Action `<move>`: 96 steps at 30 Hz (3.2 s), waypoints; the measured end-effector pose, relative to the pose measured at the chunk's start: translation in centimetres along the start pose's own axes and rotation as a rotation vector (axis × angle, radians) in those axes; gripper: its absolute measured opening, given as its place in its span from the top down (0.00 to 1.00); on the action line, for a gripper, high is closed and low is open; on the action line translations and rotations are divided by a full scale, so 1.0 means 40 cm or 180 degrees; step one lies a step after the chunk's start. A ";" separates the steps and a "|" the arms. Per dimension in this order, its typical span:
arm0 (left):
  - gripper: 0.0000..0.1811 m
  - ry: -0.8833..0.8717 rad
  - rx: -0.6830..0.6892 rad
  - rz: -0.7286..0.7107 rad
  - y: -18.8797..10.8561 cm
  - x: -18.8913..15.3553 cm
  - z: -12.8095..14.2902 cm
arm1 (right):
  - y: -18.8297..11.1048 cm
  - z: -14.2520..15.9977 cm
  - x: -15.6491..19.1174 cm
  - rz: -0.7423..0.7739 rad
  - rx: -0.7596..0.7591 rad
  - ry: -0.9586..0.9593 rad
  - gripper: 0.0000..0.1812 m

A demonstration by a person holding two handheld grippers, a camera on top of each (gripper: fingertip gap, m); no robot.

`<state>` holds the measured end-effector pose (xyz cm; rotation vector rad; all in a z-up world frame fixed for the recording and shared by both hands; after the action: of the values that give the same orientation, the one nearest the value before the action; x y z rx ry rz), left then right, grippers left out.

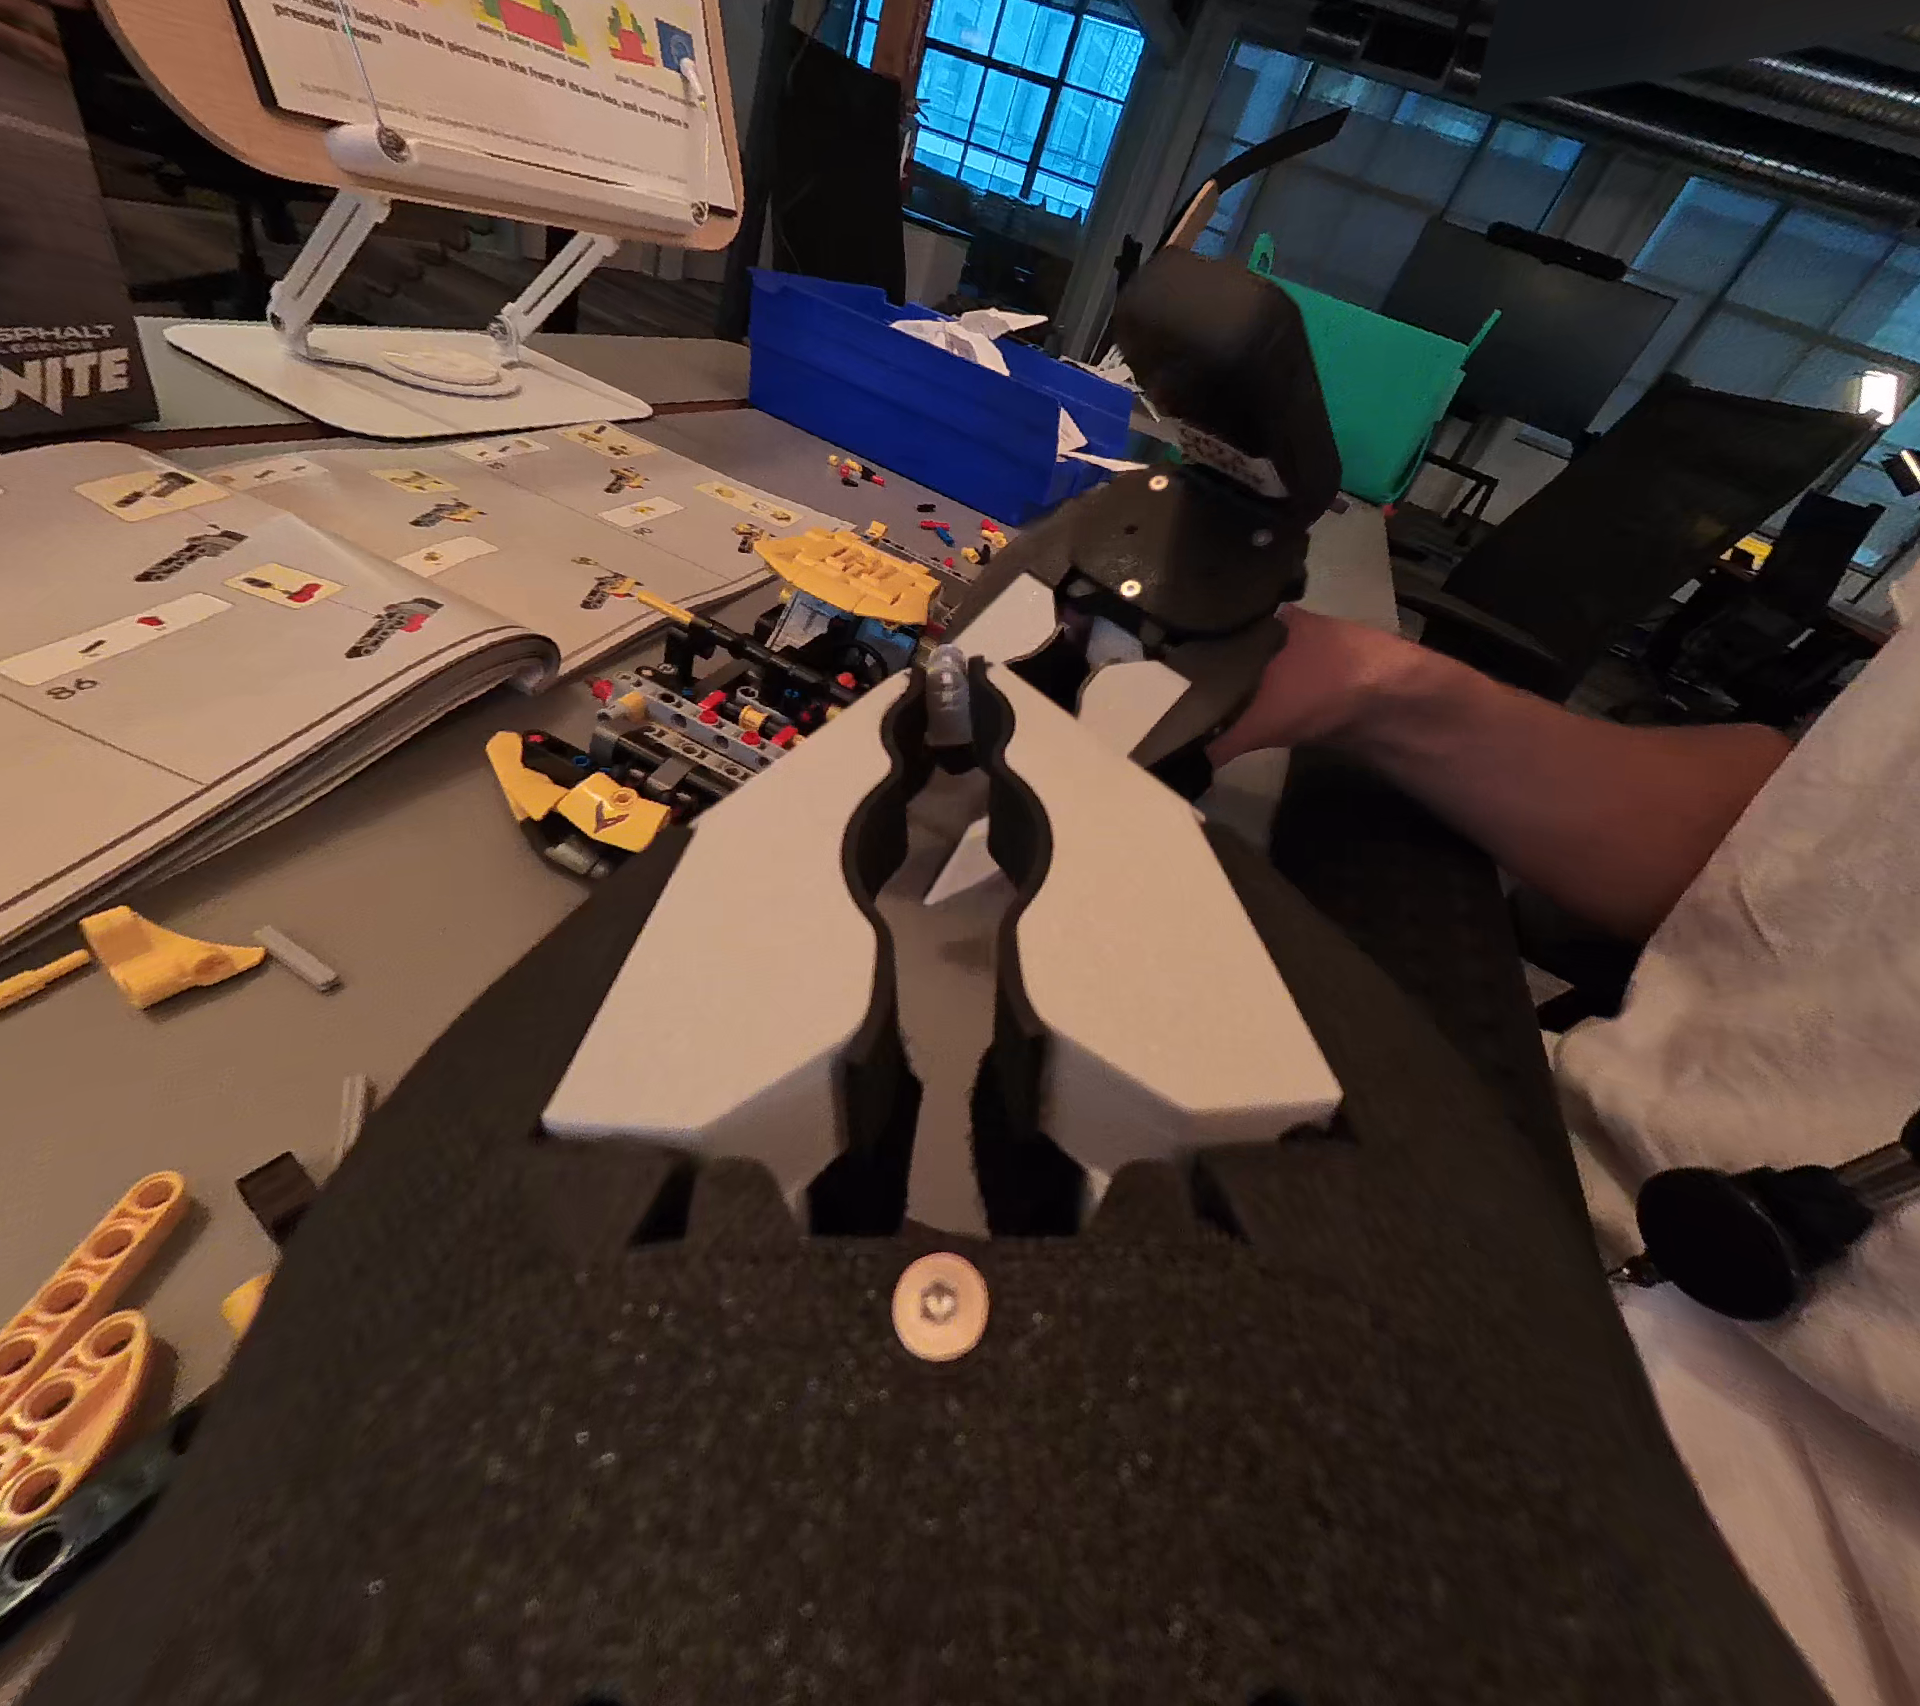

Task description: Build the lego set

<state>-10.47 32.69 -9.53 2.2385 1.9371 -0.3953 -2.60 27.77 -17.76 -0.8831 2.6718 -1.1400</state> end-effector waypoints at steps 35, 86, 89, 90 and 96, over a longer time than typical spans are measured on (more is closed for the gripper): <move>0.96 -0.0165 -0.0046 0.0293 -0.012 -0.024 -0.005 | 0.063 -0.014 -0.012 0.0514 0.0346 0.0249 0.96; 0.96 -0.0508 -0.0389 0.1118 -0.046 -0.088 -0.055 | -0.155 -0.245 0.172 0.0434 -0.0649 -0.1669 0.98; 0.96 -0.0468 -0.0330 0.1096 -0.043 -0.089 -0.048 | -0.156 -0.245 0.172 0.0446 -0.0589 -0.1748 0.98; 0.96 -0.0447 -0.0305 0.1055 -0.040 -0.086 -0.045 | -0.158 -0.244 0.173 0.0452 -0.0565 -0.1781 0.98; 0.96 -0.0401 -0.0213 0.1077 -0.034 -0.090 -0.035 | -0.161 -0.234 0.183 0.0456 -0.0499 -0.1894 0.98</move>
<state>-12.14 29.88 -7.04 2.3739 1.4531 -0.4049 -8.49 26.08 -5.74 -0.8658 2.2944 -0.5279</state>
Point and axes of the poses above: each gripper's, where its closed fingertips meet, y out along the fingers, z out of its underside, x = y × z across the jaws, the point moved 3 cm from there along -y, back along the fingers, and after that the axes turned 11 degrees about -z, right-handed, at the moved point
